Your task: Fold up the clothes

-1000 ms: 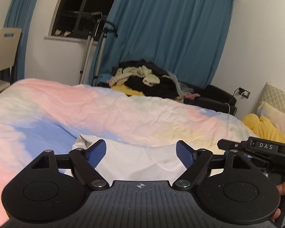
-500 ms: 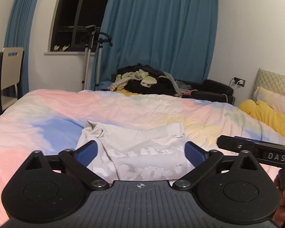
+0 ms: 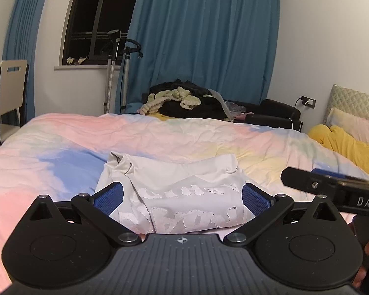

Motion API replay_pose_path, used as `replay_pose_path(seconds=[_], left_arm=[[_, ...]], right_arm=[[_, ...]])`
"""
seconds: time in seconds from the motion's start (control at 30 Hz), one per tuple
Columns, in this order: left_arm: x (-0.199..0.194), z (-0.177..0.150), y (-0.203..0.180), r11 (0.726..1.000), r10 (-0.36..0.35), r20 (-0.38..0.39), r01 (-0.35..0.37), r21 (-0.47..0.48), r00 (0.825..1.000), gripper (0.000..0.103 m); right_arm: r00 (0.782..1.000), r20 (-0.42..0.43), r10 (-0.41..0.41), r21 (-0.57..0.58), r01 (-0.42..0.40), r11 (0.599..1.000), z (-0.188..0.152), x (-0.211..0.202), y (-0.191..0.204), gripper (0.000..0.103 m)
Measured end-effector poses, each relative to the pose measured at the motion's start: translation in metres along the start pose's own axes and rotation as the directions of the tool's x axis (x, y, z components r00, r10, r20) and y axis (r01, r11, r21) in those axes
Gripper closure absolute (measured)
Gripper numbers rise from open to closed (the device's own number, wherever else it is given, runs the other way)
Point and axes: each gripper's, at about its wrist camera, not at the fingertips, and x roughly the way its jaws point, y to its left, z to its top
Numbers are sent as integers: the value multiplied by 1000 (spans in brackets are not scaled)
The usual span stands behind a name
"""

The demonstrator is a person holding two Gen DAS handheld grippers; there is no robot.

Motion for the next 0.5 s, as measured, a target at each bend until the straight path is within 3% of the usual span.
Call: replay_pose_path(seconds=[0.03,0.13,0.23,0.27,0.33,0.4,0.5], left_arm=[[1,0,3,1000,-13,-7,13,-20,1000,0],[6,1,16,988,-90,-47,83,-129,995,0],[20,-4,42,917,-227,-92,181,-357,970,0],[26,-8,51,879,-269,-100,202,-432,958,0],[37,-16,69,778,-358,-64,260,-571,932,0],[47,-27,83,663,-429,9,322,-676,903,0],[72,-42,96,545,-466,9,295,-784,885,0]], right_arm=[[1000,-7,3,4,-3,1000,0,1,0,0],[999,-34,23,64,-21,998,3,4,-7,0],[995,-81,57,201,-40,979,2,12,-22,0],[992,-104,70,262,-40,964,0,17,-28,0],[982,-165,95,388,-24,921,-9,30,-42,0],[964,-208,166,544,-27,839,-21,48,-59,0],[945,-224,237,708,-10,706,-39,71,-78,0]])
